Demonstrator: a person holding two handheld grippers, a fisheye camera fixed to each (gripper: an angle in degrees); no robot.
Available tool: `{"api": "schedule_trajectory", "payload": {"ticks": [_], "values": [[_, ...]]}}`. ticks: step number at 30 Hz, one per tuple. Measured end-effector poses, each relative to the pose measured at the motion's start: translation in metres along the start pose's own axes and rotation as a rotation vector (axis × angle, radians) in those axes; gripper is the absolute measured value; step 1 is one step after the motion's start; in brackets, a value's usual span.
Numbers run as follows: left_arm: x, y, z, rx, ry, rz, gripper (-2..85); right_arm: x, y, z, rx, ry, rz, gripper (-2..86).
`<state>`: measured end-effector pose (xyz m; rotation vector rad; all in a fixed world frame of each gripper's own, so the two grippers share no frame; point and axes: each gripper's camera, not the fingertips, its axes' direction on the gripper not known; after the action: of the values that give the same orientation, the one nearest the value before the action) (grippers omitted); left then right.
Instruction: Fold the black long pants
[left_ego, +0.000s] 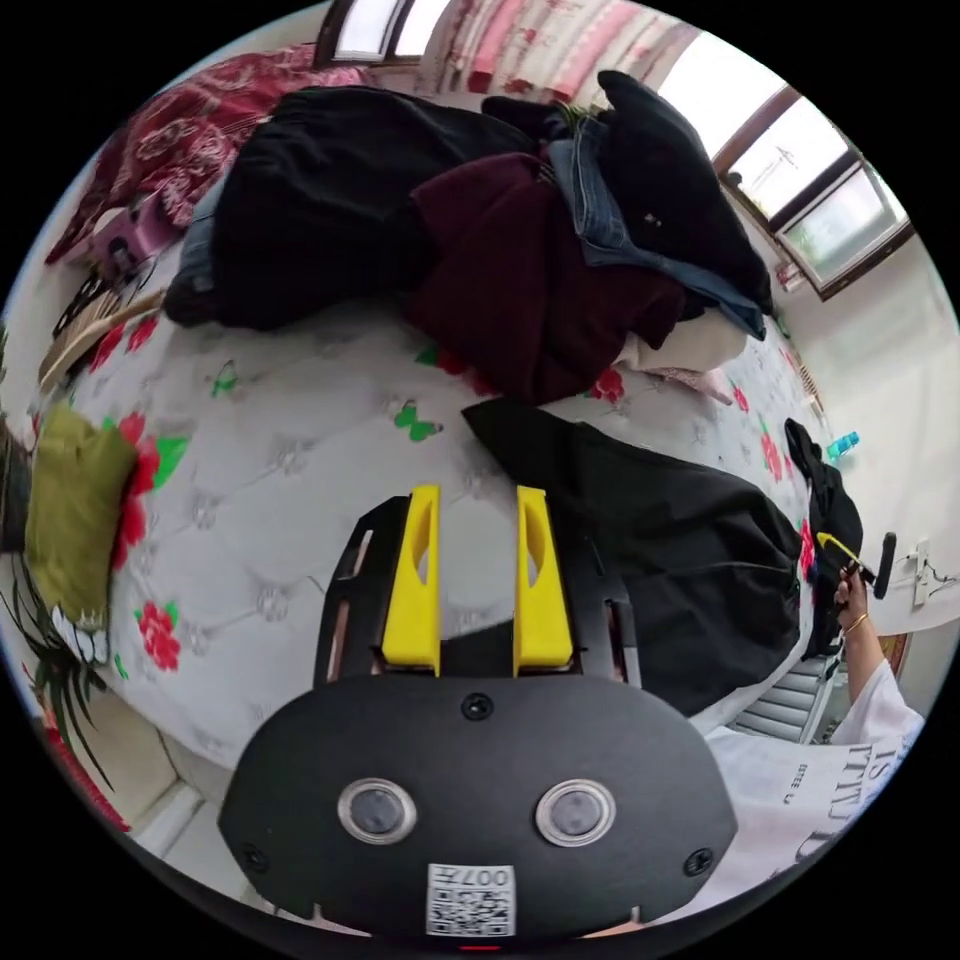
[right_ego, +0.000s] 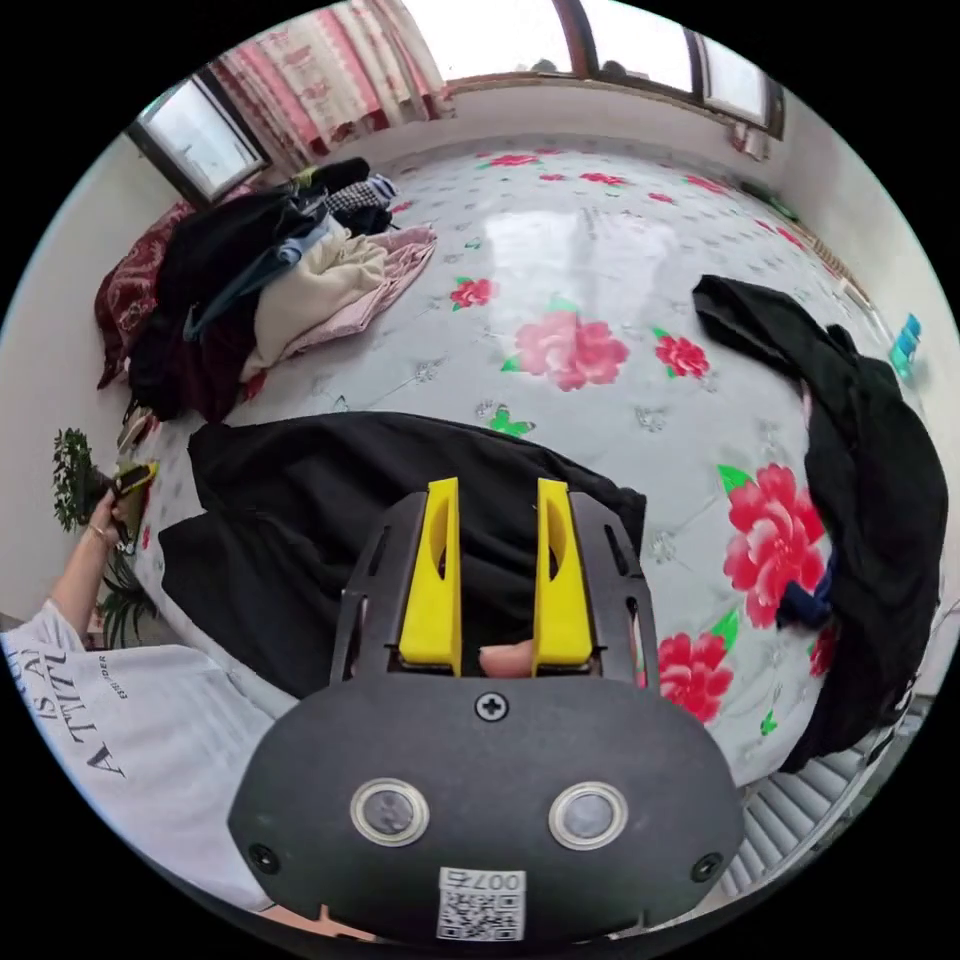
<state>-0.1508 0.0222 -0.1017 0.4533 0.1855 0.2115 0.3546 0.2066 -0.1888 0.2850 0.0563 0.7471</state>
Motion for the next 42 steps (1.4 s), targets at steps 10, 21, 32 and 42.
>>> {"api": "schedule_trajectory", "payload": {"ticks": [10, 21, 32, 42], "values": [[0.013, -0.061, 0.119, -0.134, -0.137, 0.032, 1.0, -0.008, -0.061, 0.109, -0.306, 0.094, -0.061, 5.9], [-0.058, 0.088, -0.009, 0.444, -0.222, -0.215, -0.8, 0.004, -0.042, 0.027, 0.057, 0.114, 0.027, 0.3], [-0.102, 0.165, 0.034, 0.235, -0.169, -0.326, 4.5, -0.006, 0.053, 0.0, 0.024, 0.011, 0.034, 6.2], [-0.067, 0.276, 0.095, 0.018, -0.138, -0.264, 9.6, 0.126, 0.303, -0.031, 0.094, -0.088, 0.657, 9.4]]}}
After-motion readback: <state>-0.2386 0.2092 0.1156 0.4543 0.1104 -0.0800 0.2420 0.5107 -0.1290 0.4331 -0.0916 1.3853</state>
